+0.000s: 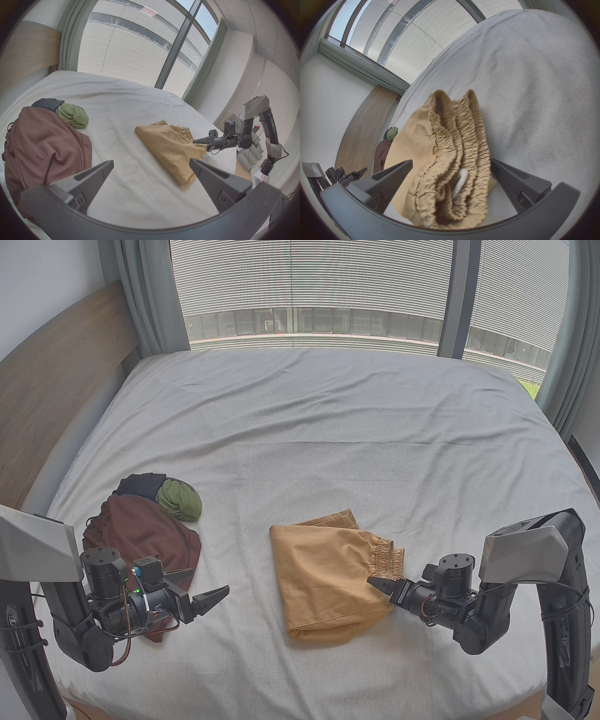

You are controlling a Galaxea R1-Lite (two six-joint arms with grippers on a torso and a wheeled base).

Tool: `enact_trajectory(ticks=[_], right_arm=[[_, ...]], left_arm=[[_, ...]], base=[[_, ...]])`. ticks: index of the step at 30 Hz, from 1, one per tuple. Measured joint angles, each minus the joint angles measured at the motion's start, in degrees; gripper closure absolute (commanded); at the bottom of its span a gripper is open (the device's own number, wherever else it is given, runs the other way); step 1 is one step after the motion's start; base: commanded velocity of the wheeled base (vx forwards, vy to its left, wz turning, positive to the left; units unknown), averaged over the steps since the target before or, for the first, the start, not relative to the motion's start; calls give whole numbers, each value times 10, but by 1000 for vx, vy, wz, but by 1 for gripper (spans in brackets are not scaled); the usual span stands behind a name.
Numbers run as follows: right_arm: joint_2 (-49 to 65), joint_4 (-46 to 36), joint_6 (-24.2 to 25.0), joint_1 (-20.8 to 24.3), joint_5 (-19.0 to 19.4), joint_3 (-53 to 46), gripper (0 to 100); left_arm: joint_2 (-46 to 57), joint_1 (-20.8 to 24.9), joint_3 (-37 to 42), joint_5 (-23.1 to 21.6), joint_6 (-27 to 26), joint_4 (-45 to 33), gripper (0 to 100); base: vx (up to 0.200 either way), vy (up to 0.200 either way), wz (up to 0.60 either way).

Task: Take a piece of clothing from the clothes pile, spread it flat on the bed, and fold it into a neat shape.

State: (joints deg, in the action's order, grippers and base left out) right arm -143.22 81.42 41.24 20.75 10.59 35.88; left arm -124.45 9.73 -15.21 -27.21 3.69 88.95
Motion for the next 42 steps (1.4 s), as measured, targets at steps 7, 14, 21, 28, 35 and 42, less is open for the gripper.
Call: enact_trajectory(ticks=[7,14,21,28,35,42], right_arm=[[-13,2,13,19,0,18,0],[-19,4,30,29,4,34,0],[-38,49,33,35,4,46,0],[-47,54,33,37,4,46,0],[-50,64,45,38,11,43,100],[-37,68,92,41,38,29,100]], left_arm=[[-3,-2,-3,0,-2,0,0],[-4,-3,-3,-1,-2,0,0],[-7,-3,-4,-1,-3,0,0],[-9,-3,-2,-1,-4,0,0],[-10,-1,0,-1,-4,0,0],[-10,-1,0,-1,-4,0,0]], base=[[0,0,0],[0,0,0],[0,0,0],[0,0,0],[0,0,0],[0,0,0]])
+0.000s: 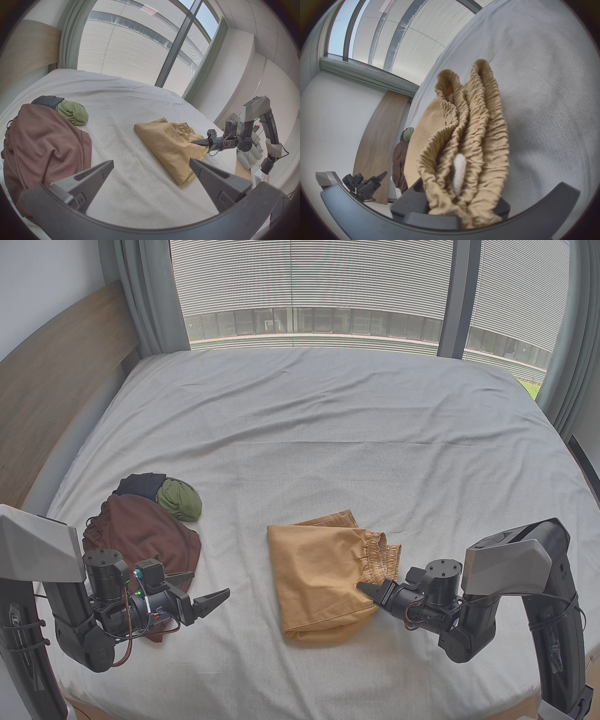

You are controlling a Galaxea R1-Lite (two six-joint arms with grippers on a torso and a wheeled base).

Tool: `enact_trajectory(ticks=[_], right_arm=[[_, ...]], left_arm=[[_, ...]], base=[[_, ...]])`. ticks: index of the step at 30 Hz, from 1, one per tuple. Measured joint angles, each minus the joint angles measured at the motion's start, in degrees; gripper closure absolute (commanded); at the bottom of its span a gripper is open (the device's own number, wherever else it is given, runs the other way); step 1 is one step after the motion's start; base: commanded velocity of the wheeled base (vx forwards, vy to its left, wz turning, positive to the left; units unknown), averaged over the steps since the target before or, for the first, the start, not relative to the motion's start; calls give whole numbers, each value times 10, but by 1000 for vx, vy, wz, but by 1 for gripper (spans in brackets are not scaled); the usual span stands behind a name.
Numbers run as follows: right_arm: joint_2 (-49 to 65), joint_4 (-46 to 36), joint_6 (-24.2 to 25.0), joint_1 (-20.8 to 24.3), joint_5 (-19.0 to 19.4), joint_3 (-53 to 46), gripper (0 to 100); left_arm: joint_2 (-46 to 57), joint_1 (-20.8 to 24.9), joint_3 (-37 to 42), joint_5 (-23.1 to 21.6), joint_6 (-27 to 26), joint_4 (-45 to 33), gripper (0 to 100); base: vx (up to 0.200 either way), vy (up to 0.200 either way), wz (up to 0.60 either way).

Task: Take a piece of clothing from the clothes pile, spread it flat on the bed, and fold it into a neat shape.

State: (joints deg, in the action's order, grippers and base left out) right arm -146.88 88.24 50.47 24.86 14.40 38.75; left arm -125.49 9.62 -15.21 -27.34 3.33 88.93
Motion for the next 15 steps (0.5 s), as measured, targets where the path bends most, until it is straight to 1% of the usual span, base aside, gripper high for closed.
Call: enact_trajectory(ticks=[7,15], right_arm=[[46,2,14,7,32,-31,100],[99,2,15,14,48,-43,100]], left_arm=[[1,-3,1,-2,1,0,0],[4,-7,1,-3,1,0,0]], base=[[0,0,0],[0,0,0]])
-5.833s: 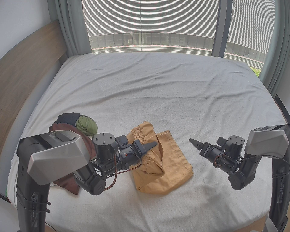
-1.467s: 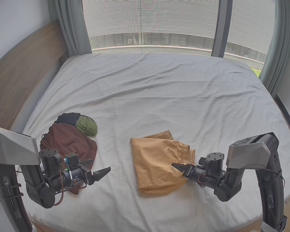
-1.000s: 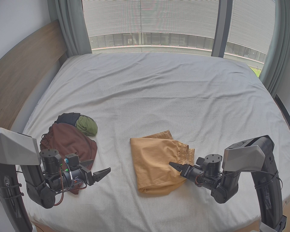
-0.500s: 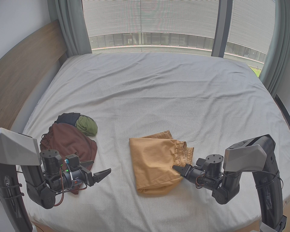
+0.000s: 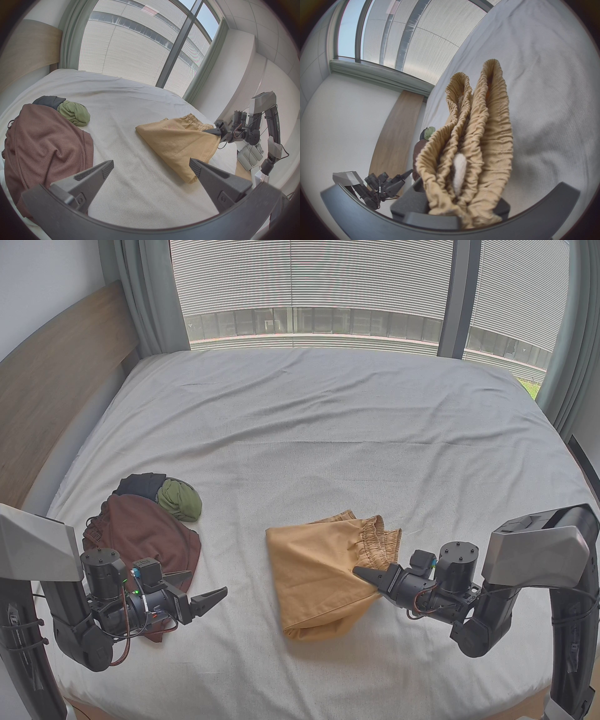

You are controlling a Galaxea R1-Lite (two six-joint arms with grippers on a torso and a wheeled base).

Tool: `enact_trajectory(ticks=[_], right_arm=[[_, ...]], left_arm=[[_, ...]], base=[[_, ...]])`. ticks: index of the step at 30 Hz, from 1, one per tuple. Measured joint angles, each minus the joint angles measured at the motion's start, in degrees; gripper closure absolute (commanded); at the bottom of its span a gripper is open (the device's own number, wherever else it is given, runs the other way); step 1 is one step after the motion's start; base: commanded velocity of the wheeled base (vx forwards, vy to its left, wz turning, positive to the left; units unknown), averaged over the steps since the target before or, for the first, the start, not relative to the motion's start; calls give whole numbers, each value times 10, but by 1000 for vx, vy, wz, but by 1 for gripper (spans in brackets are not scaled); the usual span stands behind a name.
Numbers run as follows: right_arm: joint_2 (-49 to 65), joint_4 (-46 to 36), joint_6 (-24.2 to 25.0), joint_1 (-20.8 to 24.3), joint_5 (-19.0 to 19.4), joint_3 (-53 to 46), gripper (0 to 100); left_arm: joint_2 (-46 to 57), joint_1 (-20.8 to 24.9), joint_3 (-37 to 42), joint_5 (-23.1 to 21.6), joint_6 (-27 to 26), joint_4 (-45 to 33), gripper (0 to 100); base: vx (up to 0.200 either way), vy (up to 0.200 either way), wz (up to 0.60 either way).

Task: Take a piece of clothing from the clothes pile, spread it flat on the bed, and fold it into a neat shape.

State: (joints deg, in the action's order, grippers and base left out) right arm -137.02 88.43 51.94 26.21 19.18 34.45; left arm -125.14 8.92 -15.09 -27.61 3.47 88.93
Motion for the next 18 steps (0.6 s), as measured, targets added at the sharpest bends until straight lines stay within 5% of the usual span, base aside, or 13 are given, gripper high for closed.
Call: enact_trajectory(ticks=[18], right_arm=[[105,-3,-4,7,41,37,100]], left_arm=[[0,0,1,0,0,0,0]], base=[[0,0,0]])
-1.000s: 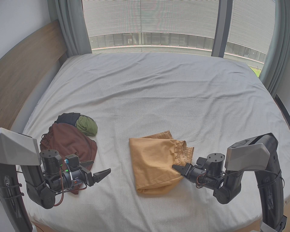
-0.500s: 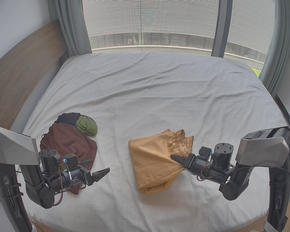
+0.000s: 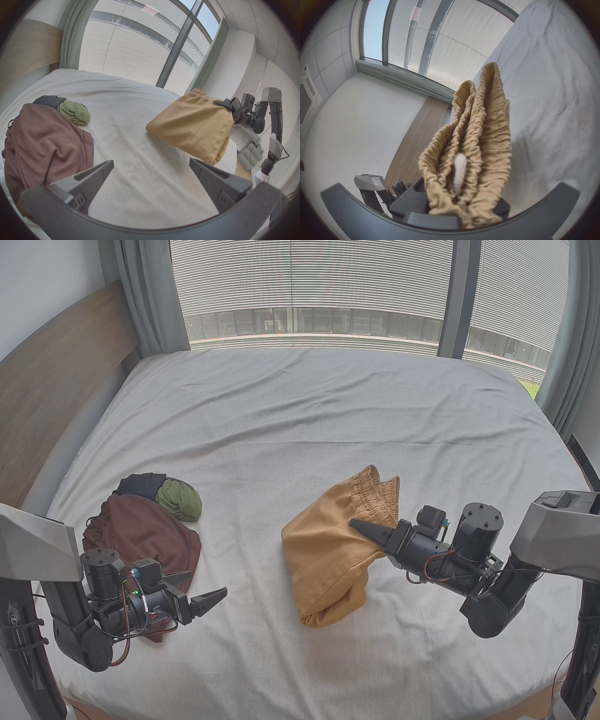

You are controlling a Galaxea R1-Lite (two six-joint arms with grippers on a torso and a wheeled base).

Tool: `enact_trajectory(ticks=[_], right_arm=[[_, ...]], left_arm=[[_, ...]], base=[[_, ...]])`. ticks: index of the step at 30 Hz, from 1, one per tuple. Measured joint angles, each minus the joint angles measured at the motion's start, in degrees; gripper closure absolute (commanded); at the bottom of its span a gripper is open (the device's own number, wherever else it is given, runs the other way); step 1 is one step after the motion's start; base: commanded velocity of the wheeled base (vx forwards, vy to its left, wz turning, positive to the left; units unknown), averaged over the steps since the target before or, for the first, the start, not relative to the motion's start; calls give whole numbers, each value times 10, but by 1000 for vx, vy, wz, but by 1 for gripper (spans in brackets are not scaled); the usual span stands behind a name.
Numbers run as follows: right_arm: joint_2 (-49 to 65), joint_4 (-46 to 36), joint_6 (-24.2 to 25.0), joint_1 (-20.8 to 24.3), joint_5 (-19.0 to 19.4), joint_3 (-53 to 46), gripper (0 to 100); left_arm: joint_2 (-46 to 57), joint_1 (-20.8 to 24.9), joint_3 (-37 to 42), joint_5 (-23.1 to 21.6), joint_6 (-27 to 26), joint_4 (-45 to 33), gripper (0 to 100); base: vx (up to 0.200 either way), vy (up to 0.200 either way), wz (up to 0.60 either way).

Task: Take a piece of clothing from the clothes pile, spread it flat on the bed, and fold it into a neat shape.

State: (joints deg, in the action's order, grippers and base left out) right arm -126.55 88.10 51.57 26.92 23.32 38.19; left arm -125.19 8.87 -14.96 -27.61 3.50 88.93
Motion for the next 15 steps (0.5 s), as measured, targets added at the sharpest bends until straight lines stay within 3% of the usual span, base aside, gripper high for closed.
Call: enact_trajectory(ticks=[15], right_arm=[[11,-69,0,-20,0,97,100]], left_arm=[[-1,1,2,0,0,0,0]], base=[[0,0,0]])
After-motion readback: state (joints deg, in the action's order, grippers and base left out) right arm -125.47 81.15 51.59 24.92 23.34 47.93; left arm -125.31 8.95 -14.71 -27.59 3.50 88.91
